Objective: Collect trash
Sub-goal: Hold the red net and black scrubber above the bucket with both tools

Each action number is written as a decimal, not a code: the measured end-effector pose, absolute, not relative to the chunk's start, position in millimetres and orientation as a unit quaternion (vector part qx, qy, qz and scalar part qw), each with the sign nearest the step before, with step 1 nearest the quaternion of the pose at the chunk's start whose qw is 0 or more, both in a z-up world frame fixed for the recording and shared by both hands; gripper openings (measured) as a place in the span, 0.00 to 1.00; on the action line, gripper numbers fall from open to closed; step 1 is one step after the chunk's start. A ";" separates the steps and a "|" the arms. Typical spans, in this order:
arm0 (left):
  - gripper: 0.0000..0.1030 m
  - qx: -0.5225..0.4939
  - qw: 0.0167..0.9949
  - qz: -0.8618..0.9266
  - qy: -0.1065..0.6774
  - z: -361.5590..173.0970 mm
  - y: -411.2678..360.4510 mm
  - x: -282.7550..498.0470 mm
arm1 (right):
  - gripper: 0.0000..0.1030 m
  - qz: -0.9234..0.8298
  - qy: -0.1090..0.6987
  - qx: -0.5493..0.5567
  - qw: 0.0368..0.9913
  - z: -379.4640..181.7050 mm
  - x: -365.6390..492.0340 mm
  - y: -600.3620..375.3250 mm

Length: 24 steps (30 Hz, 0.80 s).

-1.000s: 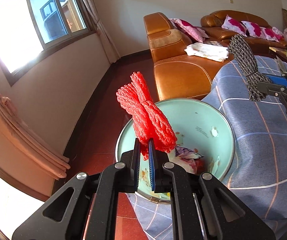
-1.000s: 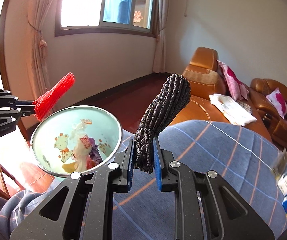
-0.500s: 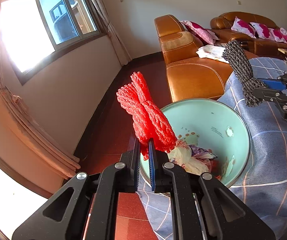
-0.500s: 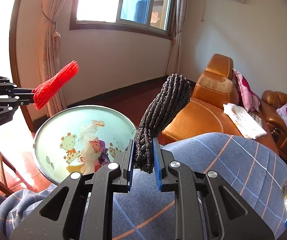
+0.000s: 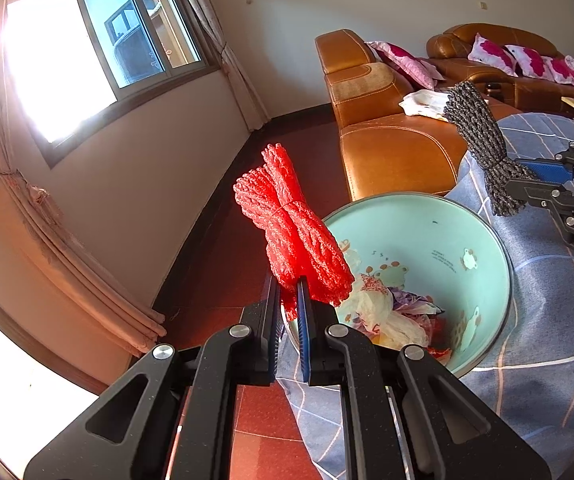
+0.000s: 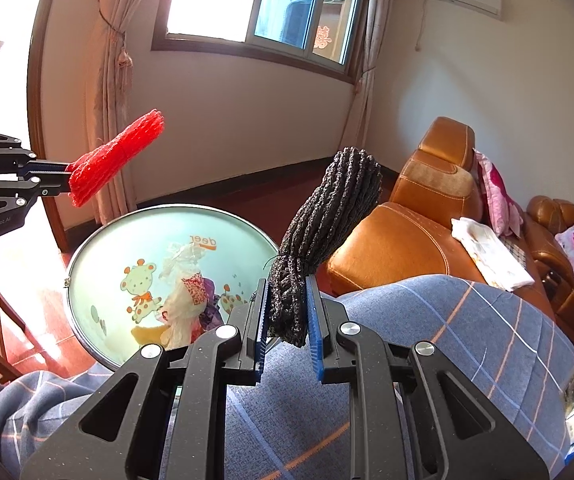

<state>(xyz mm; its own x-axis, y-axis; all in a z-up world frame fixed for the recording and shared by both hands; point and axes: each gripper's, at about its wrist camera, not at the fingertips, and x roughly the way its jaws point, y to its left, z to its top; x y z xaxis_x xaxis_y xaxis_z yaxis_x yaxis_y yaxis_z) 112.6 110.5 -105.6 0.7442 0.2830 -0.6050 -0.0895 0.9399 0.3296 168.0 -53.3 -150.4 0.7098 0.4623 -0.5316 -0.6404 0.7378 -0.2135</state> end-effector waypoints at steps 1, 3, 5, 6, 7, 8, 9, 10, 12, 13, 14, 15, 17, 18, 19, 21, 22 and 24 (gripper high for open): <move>0.08 0.142 0.923 0.102 0.342 -106.0 110.5 112.0 | 0.18 0.306 0.227 -0.197 0.903 -150.6 167.8 -52.5; 0.08 0.142 0.924 0.103 0.340 -105.7 110.8 111.2 | 0.18 0.309 0.225 -0.201 0.902 -151.0 166.7 -51.5; 0.08 0.143 0.924 0.104 0.339 -105.1 110.5 110.7 | 0.18 0.312 0.222 -0.207 0.900 -151.6 165.3 -49.0; 0.08 0.143 0.924 0.105 0.338 -104.7 110.5 110.4 | 0.18 0.313 0.221 -0.209 0.900 -152.0 165.3 -48.2; 0.08 0.143 0.925 0.106 0.336 -104.3 110.3 109.4 | 0.18 0.314 0.221 -0.210 0.899 -152.1 165.4 -48.3; 0.08 0.143 0.925 0.106 0.334 -104.0 110.5 108.7 | 0.18 0.315 0.220 -0.210 0.899 -152.4 164.9 -48.3; 0.08 0.144 0.925 0.106 0.334 -103.9 110.2 108.2 | 0.18 0.316 0.220 -0.210 0.899 -153.0 164.5 -48.3; 0.08 0.144 0.925 0.106 0.334 -104.1 109.9 107.7 | 0.18 0.317 0.220 -0.210 0.898 -153.1 164.5 -48.2; 0.08 0.145 0.925 0.106 0.334 -104.1 109.2 107.6 | 0.18 0.320 0.219 -0.210 0.898 -153.2 164.1 -48.1; 0.08 0.146 0.925 0.107 0.333 -104.4 109.0 106.9 | 0.18 0.321 0.219 -0.210 0.897 -153.2 163.8 -47.9; 0.08 0.146 0.926 0.107 0.332 -104.4 108.8 106.0 | 0.18 0.322 0.218 -0.212 0.897 -153.5 163.3 -47.2; 0.08 0.146 0.926 0.107 0.332 -104.3 108.5 105.3 | 0.18 0.323 0.217 -0.213 0.896 -153.7 162.7 -46.7; 0.08 0.147 0.926 0.108 0.330 -104.4 108.0 104.1 | 0.18 0.325 0.216 -0.216 0.895 -153.8 162.4 -46.5; 0.08 0.148 0.926 0.109 0.329 -104.3 107.7 103.3 | 0.18 0.326 0.216 -0.217 0.895 -154.1 162.0 -46.0; 0.08 0.150 0.926 0.109 0.329 -104.5 107.5 102.9 | 0.18 0.326 0.216 -0.218 0.894 -154.3 161.8 -45.5; 0.08 0.153 0.926 0.109 0.328 -104.8 106.5 102.3 | 0.18 0.327 0.218 -0.218 0.893 -154.5 162.5 -45.5; 0.08 0.155 0.926 0.109 0.327 -105.3 105.8 101.7 | 0.18 0.327 0.218 -0.217 0.893 -154.4 162.6 -45.4; 0.08 0.159 0.925 0.109 0.326 -106.3 104.2 100.6 | 0.18 0.327 0.219 -0.217 0.893 -154.4 162.4 -44.8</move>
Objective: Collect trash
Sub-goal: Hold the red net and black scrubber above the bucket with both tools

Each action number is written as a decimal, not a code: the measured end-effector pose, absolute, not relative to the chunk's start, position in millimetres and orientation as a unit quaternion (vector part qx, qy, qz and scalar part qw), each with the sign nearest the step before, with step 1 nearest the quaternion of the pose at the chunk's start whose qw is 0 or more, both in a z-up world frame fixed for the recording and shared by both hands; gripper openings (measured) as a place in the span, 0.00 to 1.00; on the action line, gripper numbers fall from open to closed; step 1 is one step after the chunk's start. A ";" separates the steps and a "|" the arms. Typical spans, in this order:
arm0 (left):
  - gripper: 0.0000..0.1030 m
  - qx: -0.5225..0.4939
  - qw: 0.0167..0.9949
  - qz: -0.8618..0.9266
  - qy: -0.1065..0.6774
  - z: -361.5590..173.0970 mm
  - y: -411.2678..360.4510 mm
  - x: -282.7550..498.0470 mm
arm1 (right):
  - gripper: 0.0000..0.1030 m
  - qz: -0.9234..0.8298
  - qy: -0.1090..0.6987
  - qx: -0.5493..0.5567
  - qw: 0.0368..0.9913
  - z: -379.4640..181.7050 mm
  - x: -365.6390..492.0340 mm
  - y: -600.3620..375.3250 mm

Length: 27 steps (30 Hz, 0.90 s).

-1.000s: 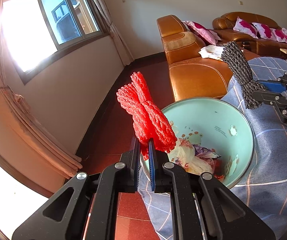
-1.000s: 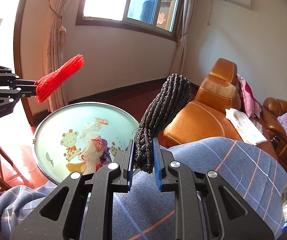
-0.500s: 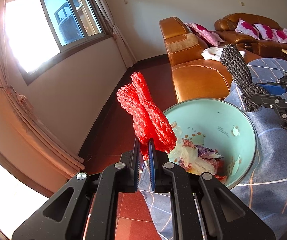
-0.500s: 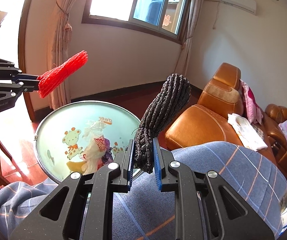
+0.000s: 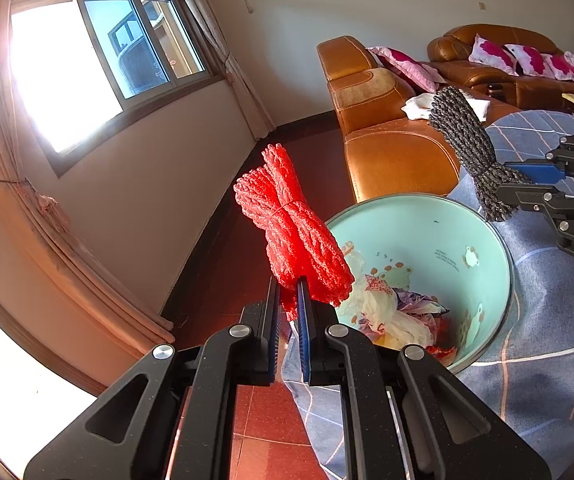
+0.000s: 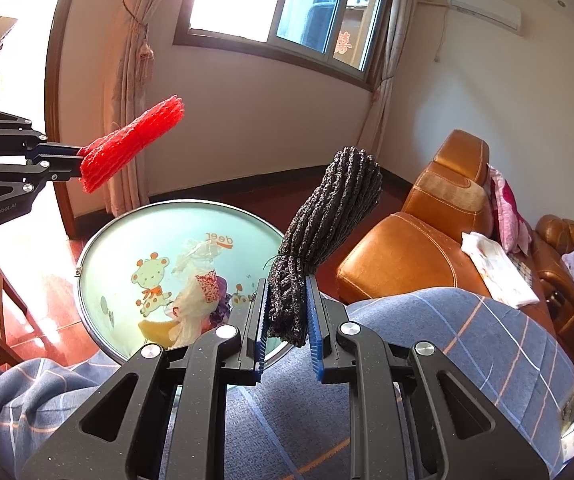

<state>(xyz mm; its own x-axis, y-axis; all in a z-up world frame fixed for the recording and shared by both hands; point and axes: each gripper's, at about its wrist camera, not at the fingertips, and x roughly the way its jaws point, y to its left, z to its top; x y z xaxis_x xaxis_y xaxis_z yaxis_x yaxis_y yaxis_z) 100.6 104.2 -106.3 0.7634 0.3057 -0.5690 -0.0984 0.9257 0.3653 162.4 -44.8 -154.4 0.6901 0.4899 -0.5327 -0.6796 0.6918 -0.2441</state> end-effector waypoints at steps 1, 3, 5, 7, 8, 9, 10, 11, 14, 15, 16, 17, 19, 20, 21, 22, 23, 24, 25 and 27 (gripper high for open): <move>0.08 0.161 0.925 0.109 0.325 -106.7 103.2 100.2 | 0.18 0.327 0.219 -0.216 0.893 -154.4 162.5 -45.0; 0.08 0.162 0.925 0.108 0.325 -107.3 101.5 99.4 | 0.18 0.327 0.218 -0.217 0.893 -154.4 162.4 -44.9; 0.08 0.163 0.925 0.108 0.325 -107.2 101.1 99.0 | 0.18 0.327 0.218 -0.218 0.893 -154.3 162.4 -45.0; 0.08 0.164 0.925 0.109 0.324 -107.8 100.5 98.6 | 0.18 0.328 0.218 -0.218 0.893 -154.2 162.7 -45.1; 0.08 0.164 0.925 0.108 0.324 -108.0 100.4 98.4 | 0.18 0.328 0.218 -0.218 0.893 -153.9 162.7 -45.2; 0.08 0.163 0.925 0.108 0.324 -108.1 100.2 98.1 | 0.18 0.328 0.218 -0.218 0.893 -153.6 162.2 -45.2; 0.08 0.164 0.925 0.109 0.324 -108.1 100.0 98.1 | 0.18 0.328 0.218 -0.218 0.893 -153.5 162.3 -45.3; 0.08 0.164 0.925 0.109 0.324 -108.2 100.2 98.2 | 0.18 0.327 0.218 -0.218 0.893 -153.5 162.6 -45.4; 0.08 0.163 0.925 0.109 0.325 -107.1 100.5 98.0 | 0.18 0.327 0.218 -0.218 0.893 -153.6 161.9 -44.8; 0.08 0.163 0.925 0.109 0.324 -106.7 100.7 97.9 | 0.18 0.327 0.219 -0.218 0.893 -153.5 161.7 -44.9; 0.08 0.163 0.925 0.108 0.325 -106.6 100.8 97.9 | 0.18 0.327 0.218 -0.219 0.893 -153.5 161.6 -44.9; 0.08 0.162 0.926 0.108 0.324 -106.3 100.9 97.7 | 0.18 0.327 0.218 -0.219 0.893 -153.5 161.6 -45.0; 0.08 0.162 0.926 0.108 0.324 -105.9 100.7 97.4 | 0.18 0.327 0.218 -0.220 0.893 -154.1 161.1 -44.7; 0.08 0.162 0.926 0.108 0.323 -105.8 100.7 97.2 | 0.18 0.327 0.218 -0.221 0.892 -154.5 160.9 -44.5; 0.08 0.162 0.926 0.109 0.323 -105.8 100.4 97.1 | 0.18 0.328 0.218 -0.222 0.892 -155.1 160.6 -44.0; 0.08 0.163 0.926 0.108 0.323 -106.1 100.1 97.1 | 0.18 0.328 0.218 -0.222 0.892 -155.0 160.5 -44.1; 0.08 0.162 0.926 0.108 0.324 -106.4 100.1 97.1 | 0.18 0.329 0.218 -0.222 0.892 -155.3 160.4 -44.0; 0.08 0.161 0.926 0.107 0.325 -106.7 100.3 97.2 | 0.18 0.330 0.218 -0.223 0.891 -155.8 159.9 -43.8; 0.08 0.161 0.926 0.106 0.325 -106.9 100.1 97.2 | 0.18 0.331 0.218 -0.223 0.891 -156.2 159.7 -43.7; 0.08 0.162 0.926 0.105 0.326 -106.7 99.7 97.0 | 0.18 0.332 0.217 -0.224 0.890 -156.4 159.0 -43.7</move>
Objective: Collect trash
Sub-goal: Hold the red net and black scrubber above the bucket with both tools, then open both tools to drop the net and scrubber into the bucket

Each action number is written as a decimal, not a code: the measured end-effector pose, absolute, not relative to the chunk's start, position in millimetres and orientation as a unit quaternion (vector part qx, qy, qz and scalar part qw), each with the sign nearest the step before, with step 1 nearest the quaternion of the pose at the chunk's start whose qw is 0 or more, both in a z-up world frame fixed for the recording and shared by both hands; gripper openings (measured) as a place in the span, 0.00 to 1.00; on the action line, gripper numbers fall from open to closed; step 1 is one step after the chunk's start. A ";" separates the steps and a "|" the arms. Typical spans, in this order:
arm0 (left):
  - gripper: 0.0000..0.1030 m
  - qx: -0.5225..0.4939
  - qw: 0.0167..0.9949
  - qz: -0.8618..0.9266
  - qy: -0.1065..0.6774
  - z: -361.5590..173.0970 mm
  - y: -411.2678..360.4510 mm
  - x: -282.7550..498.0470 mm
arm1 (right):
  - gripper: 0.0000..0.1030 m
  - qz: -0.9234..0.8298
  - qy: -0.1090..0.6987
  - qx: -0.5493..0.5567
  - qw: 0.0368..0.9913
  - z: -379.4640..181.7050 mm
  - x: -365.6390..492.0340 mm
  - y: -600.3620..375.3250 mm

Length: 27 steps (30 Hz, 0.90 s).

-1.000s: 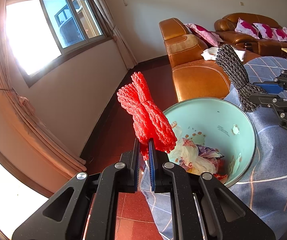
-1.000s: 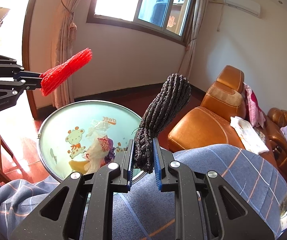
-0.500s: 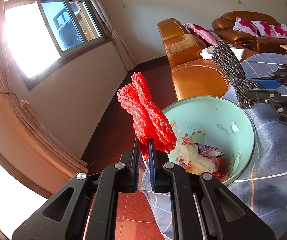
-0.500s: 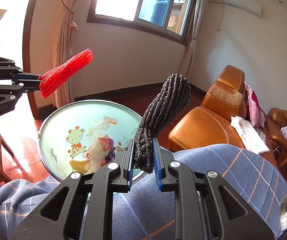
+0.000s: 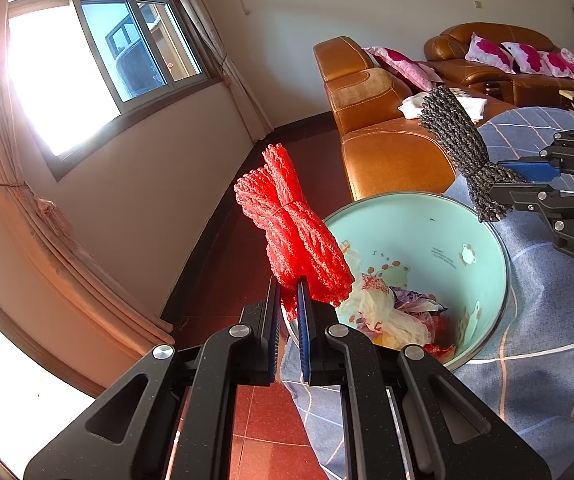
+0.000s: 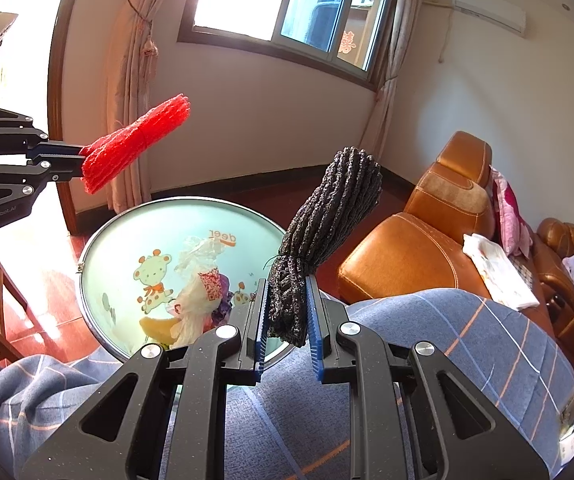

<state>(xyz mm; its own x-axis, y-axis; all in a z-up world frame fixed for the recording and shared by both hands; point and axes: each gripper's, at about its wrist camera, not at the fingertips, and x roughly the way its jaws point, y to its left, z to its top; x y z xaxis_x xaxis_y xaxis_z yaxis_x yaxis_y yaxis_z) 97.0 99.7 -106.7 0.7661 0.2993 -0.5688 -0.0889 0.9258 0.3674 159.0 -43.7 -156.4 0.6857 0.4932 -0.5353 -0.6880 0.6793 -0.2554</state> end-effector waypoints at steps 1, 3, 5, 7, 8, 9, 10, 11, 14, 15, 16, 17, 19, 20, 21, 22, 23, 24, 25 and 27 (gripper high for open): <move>0.08 0.162 0.926 0.104 0.325 -106.5 99.9 97.2 | 0.18 0.332 0.217 -0.225 0.890 -156.7 158.9 -43.6; 0.08 0.162 0.926 0.102 0.324 -105.7 99.5 96.5 | 0.18 0.333 0.217 -0.225 0.889 -157.0 158.6 -43.8; 0.08 0.162 0.926 0.102 0.324 -105.1 100.1 96.6 | 0.18 0.333 0.218 -0.226 0.889 -156.8 158.7 -43.6; 0.08 0.161 0.927 0.101 0.325 -105.8 100.6 96.8 | 0.18 0.333 0.217 -0.227 0.889 -156.8 158.5 -43.6; 0.08 0.161 0.926 0.101 0.325 -106.2 100.8 96.8 | 0.18 0.333 0.217 -0.227 0.889 -156.8 158.5 -43.5; 0.08 0.160 0.926 0.100 0.326 -106.4 101.0 96.8 | 0.18 0.334 0.216 -0.228 0.889 -157.0 158.3 -43.9; 0.08 0.160 0.926 0.100 0.326 -106.3 101.1 96.9 | 0.18 0.334 0.216 -0.228 0.889 -157.2 158.0 -43.8; 0.08 0.160 0.926 0.100 0.326 -106.6 101.3 97.1 | 0.18 0.334 0.216 -0.228 0.889 -157.2 157.9 -44.3; 0.08 0.160 0.926 0.097 0.327 -106.7 101.9 97.3 | 0.18 0.335 0.217 -0.227 0.888 -157.5 158.0 -44.1; 0.08 0.161 0.926 0.097 0.327 -106.8 102.1 97.3 | 0.18 0.335 0.216 -0.228 0.888 -157.4 157.8 -43.7; 0.08 0.160 0.926 0.097 0.327 -107.1 103.1 98.0 | 0.18 0.335 0.216 -0.228 0.888 -157.4 157.7 -43.9; 0.08 0.160 0.926 0.096 0.328 -107.4 103.7 98.2 | 0.18 0.335 0.216 -0.228 0.888 -157.3 157.7 -44.0; 0.08 0.159 0.926 0.096 0.329 -107.7 104.1 98.6 | 0.18 0.335 0.216 -0.228 0.888 -157.2 157.8 -43.8; 0.08 0.160 0.926 0.095 0.329 -107.7 104.0 98.8 | 0.18 0.335 0.216 -0.228 0.888 -157.2 157.7 -44.0; 0.08 0.160 0.926 0.095 0.330 -107.6 104.3 98.9 | 0.18 0.335 0.216 -0.229 0.888 -157.2 157.7 -44.0; 0.08 0.160 0.926 0.094 0.330 -107.4 104.6 99.1 | 0.18 0.335 0.216 -0.229 0.888 -157.5 157.3 -43.4; 0.08 0.160 0.926 0.093 0.330 -107.6 104.7 99.2 | 0.18 0.336 0.216 -0.230 0.888 -157.8 157.0 -42.8; 0.08 0.159 0.926 0.093 0.331 -107.7 104.9 99.4 | 0.18 0.336 0.216 -0.230 0.888 -157.9 157.0 -42.8; 0.08 0.159 0.925 0.092 0.331 -107.9 105.2 99.8 | 0.18 0.336 0.216 -0.230 0.887 -158.0 156.7 -42.4; 0.08 0.158 0.925 0.092 0.332 -108.2 106.1 100.2 | 0.18 0.336 0.216 -0.231 0.887 -158.2 156.6 -41.9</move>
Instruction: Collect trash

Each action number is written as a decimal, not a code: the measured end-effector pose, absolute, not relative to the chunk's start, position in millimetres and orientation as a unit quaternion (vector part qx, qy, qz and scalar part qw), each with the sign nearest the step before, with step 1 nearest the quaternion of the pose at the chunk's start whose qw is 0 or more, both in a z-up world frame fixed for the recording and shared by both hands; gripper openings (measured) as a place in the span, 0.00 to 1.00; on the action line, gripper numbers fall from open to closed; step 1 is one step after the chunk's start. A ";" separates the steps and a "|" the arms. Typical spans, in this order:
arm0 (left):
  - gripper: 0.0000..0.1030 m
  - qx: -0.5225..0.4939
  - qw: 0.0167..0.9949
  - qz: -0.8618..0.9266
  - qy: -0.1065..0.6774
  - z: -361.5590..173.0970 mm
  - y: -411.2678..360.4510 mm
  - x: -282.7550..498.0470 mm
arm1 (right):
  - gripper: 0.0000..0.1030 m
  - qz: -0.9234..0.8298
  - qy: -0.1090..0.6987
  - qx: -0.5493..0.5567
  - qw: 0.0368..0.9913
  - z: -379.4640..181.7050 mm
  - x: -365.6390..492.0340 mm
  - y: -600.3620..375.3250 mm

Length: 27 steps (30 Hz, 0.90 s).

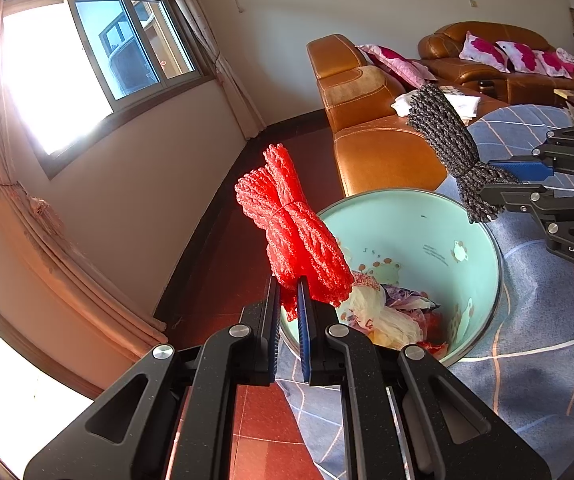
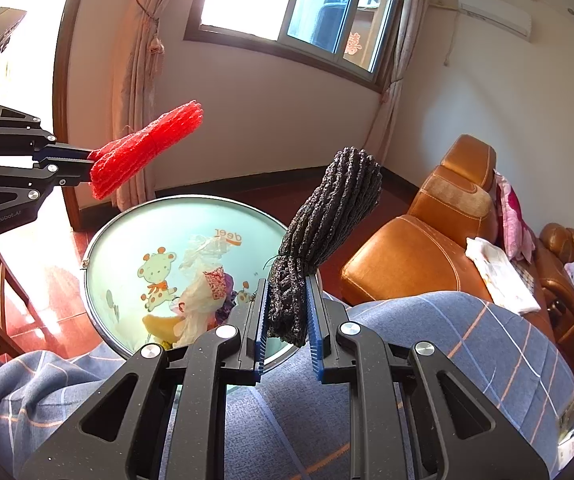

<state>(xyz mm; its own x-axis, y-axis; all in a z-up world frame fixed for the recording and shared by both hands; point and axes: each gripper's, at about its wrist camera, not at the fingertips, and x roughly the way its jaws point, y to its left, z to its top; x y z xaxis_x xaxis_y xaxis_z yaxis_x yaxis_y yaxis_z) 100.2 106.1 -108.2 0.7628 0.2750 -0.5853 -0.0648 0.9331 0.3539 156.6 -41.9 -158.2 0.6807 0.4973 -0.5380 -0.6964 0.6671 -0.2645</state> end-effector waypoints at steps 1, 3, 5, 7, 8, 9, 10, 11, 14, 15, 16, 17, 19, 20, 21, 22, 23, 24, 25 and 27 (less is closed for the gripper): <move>0.08 0.159 0.925 0.092 0.332 -108.2 106.0 100.4 | 0.18 0.337 0.215 -0.231 0.887 -158.2 156.6 -41.8; 0.11 0.158 0.925 0.088 0.333 -107.9 106.2 100.4 | 0.18 0.338 0.215 -0.233 0.886 -159.2 156.0 -40.8; 0.14 0.160 0.926 0.088 0.331 -107.7 105.6 100.6 | 0.19 0.342 0.213 -0.234 0.885 -159.0 154.2 -40.9; 0.39 0.159 0.927 0.094 0.326 -106.6 105.4 100.4 | 0.31 0.343 0.208 -0.232 0.886 -158.1 153.1 -42.3; 0.42 0.160 0.928 0.096 0.323 -106.1 105.7 100.0 | 0.45 0.343 0.207 -0.228 0.887 -157.3 153.6 -44.1; 0.42 0.160 0.928 0.098 0.322 -105.5 106.5 100.0 | 0.46 0.343 0.206 -0.225 0.888 -156.5 154.3 -46.1; 0.42 0.158 0.928 0.097 0.322 -105.3 107.3 100.3 | 0.46 0.343 0.205 -0.222 0.890 -155.8 154.6 -47.2; 0.43 0.156 0.928 0.098 0.323 -104.9 108.2 100.5 | 0.47 0.341 0.204 -0.219 0.891 -155.2 155.2 -48.4; 0.55 0.152 0.930 0.106 0.318 -103.5 110.0 100.1 | 0.51 0.336 0.195 -0.211 0.897 -152.6 154.5 -52.8; 0.59 0.151 0.930 0.110 0.316 -102.6 111.1 99.9 | 0.53 0.333 0.191 -0.208 0.900 -151.6 153.5 -54.7; 0.60 0.150 0.931 0.112 0.315 -102.1 111.7 99.3 | 0.54 0.331 0.187 -0.205 0.902 -150.4 152.9 -56.3; 0.64 0.147 0.932 0.115 0.311 -100.5 113.0 98.5 | 0.56 0.327 0.183 -0.202 0.905 -148.9 152.4 -58.5; 0.71 0.141 0.935 0.121 0.303 -97.6 114.7 96.1 | 0.57 0.316 0.174 -0.194 0.912 -146.5 150.9 -63.0; 0.74 0.138 0.936 0.124 0.298 -95.8 115.6 95.2 | 0.57 0.310 0.170 -0.189 0.916 -145.4 150.3 -65.7; 0.74 0.135 0.937 0.126 0.296 -94.3 116.2 94.9 | 0.59 0.304 0.165 -0.185 0.920 -144.4 149.8 -68.2; 0.75 0.131 0.938 0.127 0.295 -93.3 117.3 94.4 | 0.59 0.301 0.162 -0.182 0.922 -143.4 149.4 -69.5; 0.76 0.129 0.938 0.128 0.294 -92.2 118.4 94.7 | 0.59 0.297 0.160 -0.180 0.924 -142.7 149.3 -71.1; 0.78 0.126 0.939 0.130 0.293 -91.0 119.4 94.6 | 0.59 0.296 0.159 -0.179 0.925 -142.4 149.7 -72.1; 0.79 0.123 0.939 0.132 0.293 -89.1 119.7 94.5 | 0.59 0.295 0.158 -0.178 0.925 -142.0 149.7 -72.8; 0.80 0.121 0.940 0.134 0.290 -87.5 120.8 93.8 | 0.59 0.293 0.155 -0.179 0.926 -141.3 148.4 -73.2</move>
<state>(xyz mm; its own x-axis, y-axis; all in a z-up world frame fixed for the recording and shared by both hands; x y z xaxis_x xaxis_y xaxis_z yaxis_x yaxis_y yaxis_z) 93.8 120.8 -87.5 0.7960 0.3222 -0.5124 -0.1814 0.9346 0.3059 148.4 -73.2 -141.3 0.7803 0.4878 -0.3914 -0.5984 0.7641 -0.2408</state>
